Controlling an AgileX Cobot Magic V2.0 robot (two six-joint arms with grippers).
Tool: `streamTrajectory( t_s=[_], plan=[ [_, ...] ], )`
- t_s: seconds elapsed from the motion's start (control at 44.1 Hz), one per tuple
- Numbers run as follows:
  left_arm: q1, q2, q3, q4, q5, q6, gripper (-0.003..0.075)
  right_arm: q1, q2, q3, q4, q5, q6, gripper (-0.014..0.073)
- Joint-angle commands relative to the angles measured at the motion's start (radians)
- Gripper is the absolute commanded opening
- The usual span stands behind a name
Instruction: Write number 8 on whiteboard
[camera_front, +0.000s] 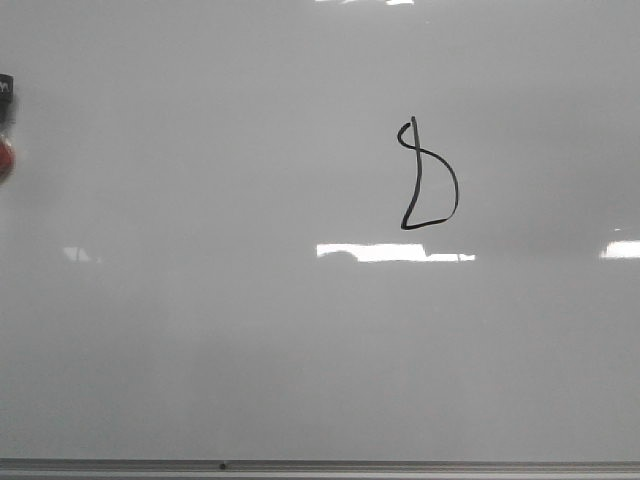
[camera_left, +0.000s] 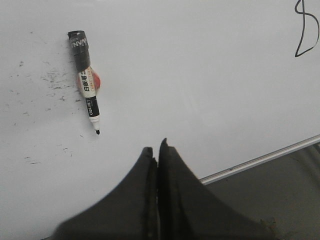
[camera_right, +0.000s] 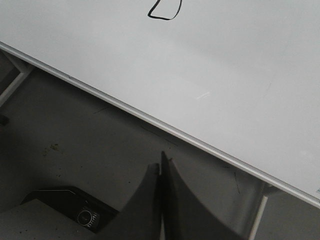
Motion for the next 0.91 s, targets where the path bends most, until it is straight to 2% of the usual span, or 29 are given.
streamTrajectory(
  t_s=[0.0,0.476,0.612,0.725,0.883],
  plan=[
    [-0.008,0.002,-0.027,0.000,-0.077,0.001,-0.0019,-0.006,0.005,-0.023,-0.008,-0.068,0.000,-0.0118],
    [-0.008,0.002,-0.027,0.000,-0.080,0.001,-0.0019,-0.006,0.005,-0.023,-0.008,-0.068,0.000,-0.0118],
    [0.021,-0.059,0.003,0.000,-0.109,0.001,-0.0019,-0.006,0.005,-0.023,-0.008,-0.067,0.000,-0.0118],
    [0.087,-0.144,0.108,0.041,-0.247,0.001,-0.0019,-0.006,0.005,-0.023,-0.008,-0.067,0.000,-0.0118],
    [0.205,-0.311,0.346,-0.008,-0.536,0.001,-0.0019,-0.006,0.005,-0.023,-0.008,-0.067,0.000,-0.0118]
  ],
)
